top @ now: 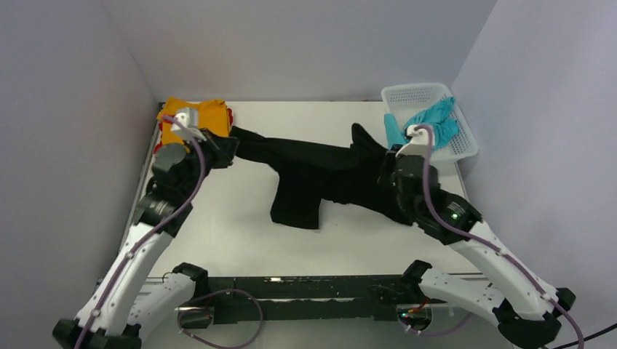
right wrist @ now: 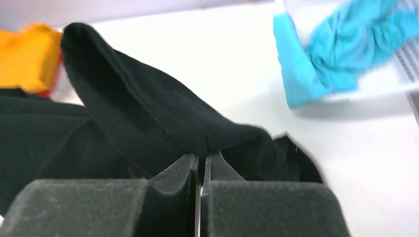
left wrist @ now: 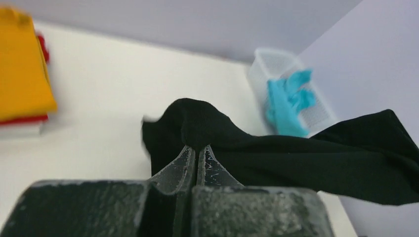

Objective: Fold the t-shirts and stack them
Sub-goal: Flatten out the tshirt

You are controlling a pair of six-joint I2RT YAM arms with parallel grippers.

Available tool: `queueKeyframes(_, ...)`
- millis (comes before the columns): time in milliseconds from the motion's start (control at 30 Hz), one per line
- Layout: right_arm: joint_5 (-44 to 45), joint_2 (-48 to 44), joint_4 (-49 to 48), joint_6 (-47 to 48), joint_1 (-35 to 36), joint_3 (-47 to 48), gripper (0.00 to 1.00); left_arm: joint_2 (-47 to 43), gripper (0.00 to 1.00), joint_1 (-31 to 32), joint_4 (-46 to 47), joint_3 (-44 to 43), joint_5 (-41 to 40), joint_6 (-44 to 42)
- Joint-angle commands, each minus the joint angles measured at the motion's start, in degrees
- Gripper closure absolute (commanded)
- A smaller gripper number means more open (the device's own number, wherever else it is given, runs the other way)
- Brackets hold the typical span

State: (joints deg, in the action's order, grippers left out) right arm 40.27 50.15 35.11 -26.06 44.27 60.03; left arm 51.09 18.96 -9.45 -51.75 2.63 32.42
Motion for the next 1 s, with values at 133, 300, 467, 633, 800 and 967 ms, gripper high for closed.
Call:
queueKeyframes(133, -17.82, -6.13, -7.59, 16.1, -0.25, 16.98, 1.0, -11.84, 1.0, 0.02, -2.93, -14.85, -6.49, -8.25)
queueKeyframes(300, -29.99, -1.64, 1.88, 15.31, -0.23, 31.68, 1.0, -15.4, 1.0, 0.0, -5.78, -24.18, -5.08, -11.04)
queueKeyframes(467, -33.34, 0.38, 4.53, 13.23, -0.23, 36.15, 1.0, -16.4, 1.0, 0.02, -7.87, -29.8, -4.56, -12.09)
queueKeyframes(633, -25.37, 3.38, 7.89, 11.95, -0.27, 37.53, 1.0, -13.07, 1.0, 0.02, -8.74, -29.73, -7.55, -12.13)
queueKeyframes(800, -12.28, 11.24, 8.2, 10.41, -0.44, 31.55, 0.99, 0.78, 1.0, -0.1, -9.43, -26.46, -19.22, -11.94)
queueKeyframes(967, -20.62, 25.72, 1.17, 7.9, -11.8, 23.17, 0.98, 24.44, 1.0, -4.52, -8.64, -26.25, -20.02, -9.13)
